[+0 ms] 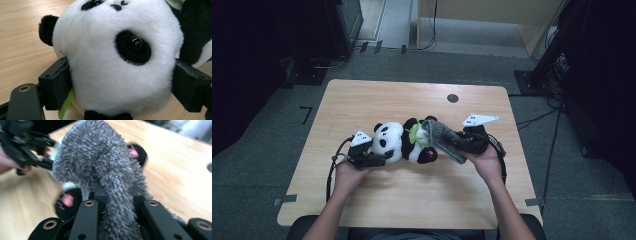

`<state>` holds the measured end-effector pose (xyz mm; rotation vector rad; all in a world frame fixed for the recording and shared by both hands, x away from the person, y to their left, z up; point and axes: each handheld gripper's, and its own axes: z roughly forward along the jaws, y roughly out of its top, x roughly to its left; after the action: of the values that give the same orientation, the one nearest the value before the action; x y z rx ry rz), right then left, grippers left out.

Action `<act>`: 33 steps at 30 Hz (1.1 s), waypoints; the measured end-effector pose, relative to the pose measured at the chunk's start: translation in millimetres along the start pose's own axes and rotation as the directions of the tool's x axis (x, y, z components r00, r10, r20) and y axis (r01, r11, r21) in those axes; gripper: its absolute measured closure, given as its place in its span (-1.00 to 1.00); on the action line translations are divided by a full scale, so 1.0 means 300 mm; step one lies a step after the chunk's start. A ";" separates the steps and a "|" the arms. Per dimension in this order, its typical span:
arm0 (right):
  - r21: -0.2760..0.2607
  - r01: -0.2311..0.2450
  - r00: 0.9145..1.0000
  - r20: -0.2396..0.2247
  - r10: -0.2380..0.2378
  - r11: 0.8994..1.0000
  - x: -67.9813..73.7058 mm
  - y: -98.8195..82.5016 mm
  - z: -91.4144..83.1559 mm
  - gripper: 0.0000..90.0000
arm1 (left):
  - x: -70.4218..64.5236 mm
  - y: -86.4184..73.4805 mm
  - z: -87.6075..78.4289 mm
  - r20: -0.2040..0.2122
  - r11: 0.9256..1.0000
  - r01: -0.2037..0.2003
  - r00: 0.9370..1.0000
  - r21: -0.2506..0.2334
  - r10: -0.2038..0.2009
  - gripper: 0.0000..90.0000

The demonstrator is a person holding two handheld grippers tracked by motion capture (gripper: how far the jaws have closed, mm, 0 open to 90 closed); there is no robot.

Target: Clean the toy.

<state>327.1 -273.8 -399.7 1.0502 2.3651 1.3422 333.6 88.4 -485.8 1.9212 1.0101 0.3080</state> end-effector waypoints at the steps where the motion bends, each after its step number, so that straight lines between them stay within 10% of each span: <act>1: -0.007 0.013 1.000 -0.010 -0.013 1.000 0.014 0.011 -0.002 0.68 | 0.001 0.000 -0.001 -0.001 1.000 -0.006 1.000 0.003 0.006 -0.70; 11: 0.048 0.078 0.994 -0.079 -0.074 0.996 0.112 -0.011 0.102 0.67 | -0.007 0.003 0.001 -0.016 1.000 0.011 1.000 0.017 -0.011 -0.69; 18: 0.041 0.032 0.997 -0.066 -0.029 0.999 0.069 -0.041 0.114 0.67 | -0.005 0.003 0.001 -0.011 1.000 0.008 1.000 0.018 -0.008 -0.65; 22: 0.091 0.024 0.999 0.025 -0.026 0.996 0.033 -0.063 0.123 0.68 | -0.003 0.002 0.001 -0.006 1.000 0.012 1.000 0.015 -0.012 -0.65; 33: 0.059 -0.046 0.999 0.003 0.046 0.997 -0.034 -0.115 0.186 0.67 | 0.007 0.002 0.002 0.004 1.000 0.025 1.000 0.008 -0.025 -0.64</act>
<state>346.4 -255.4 -460.4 1.1286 2.4076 1.2936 335.6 89.4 -486.0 1.9141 1.0333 0.2858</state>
